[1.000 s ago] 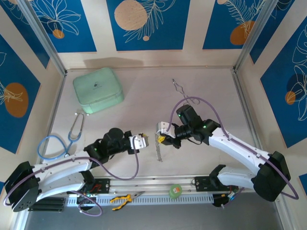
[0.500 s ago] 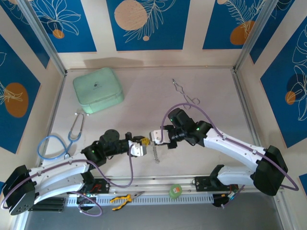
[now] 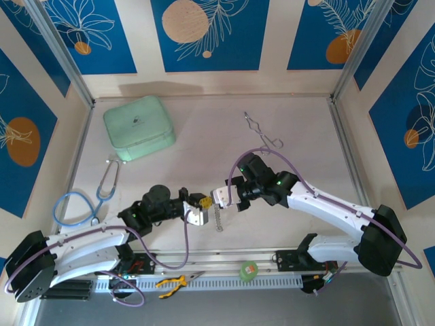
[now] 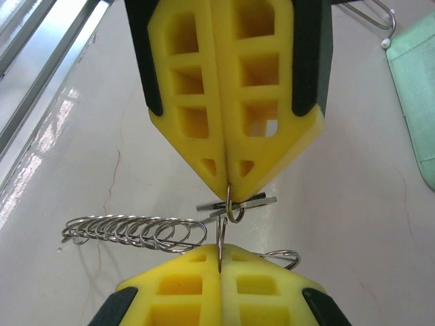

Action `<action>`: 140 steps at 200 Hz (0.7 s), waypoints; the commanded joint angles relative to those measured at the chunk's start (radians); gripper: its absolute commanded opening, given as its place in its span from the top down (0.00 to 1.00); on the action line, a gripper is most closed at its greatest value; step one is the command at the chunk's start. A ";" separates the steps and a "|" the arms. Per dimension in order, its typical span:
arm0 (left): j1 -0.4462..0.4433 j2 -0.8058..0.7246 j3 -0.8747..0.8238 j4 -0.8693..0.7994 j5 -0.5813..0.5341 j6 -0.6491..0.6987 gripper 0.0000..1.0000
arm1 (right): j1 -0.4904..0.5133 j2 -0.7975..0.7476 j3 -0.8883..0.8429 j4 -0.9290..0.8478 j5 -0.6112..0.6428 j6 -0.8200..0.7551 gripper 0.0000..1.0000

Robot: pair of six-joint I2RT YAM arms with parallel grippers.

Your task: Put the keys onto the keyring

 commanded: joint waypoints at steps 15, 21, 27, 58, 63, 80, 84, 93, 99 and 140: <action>-0.008 -0.018 -0.008 0.022 0.011 0.053 1.00 | 0.007 0.006 0.021 0.007 -0.050 -0.036 1.00; -0.008 -0.018 -0.008 0.019 0.012 0.057 1.00 | 0.007 0.009 0.023 0.004 -0.053 -0.038 1.00; -0.008 -0.018 -0.009 0.019 0.013 0.057 1.00 | 0.007 0.012 0.025 0.003 -0.055 -0.038 1.00; -0.008 -0.017 -0.005 0.030 0.014 0.060 1.00 | 0.005 0.023 0.033 0.000 -0.065 -0.041 1.00; -0.008 -0.016 -0.005 0.031 0.016 0.061 1.00 | 0.004 0.025 0.035 0.000 -0.065 -0.040 1.00; -0.008 -0.014 -0.001 0.025 0.016 0.063 1.00 | 0.004 0.030 0.037 0.007 -0.064 -0.035 1.00; -0.008 -0.013 -0.001 0.022 0.017 0.064 1.00 | 0.002 0.029 0.037 0.009 -0.064 -0.032 1.00; -0.008 -0.014 0.000 0.017 0.017 0.066 1.00 | 0.001 0.029 0.038 0.010 -0.068 -0.029 1.00; -0.008 -0.013 0.003 0.008 0.020 0.067 1.00 | -0.002 0.030 0.040 0.010 -0.072 -0.026 1.00; -0.009 -0.015 0.012 -0.021 0.029 0.083 1.00 | -0.010 0.027 0.038 0.015 -0.089 -0.020 1.00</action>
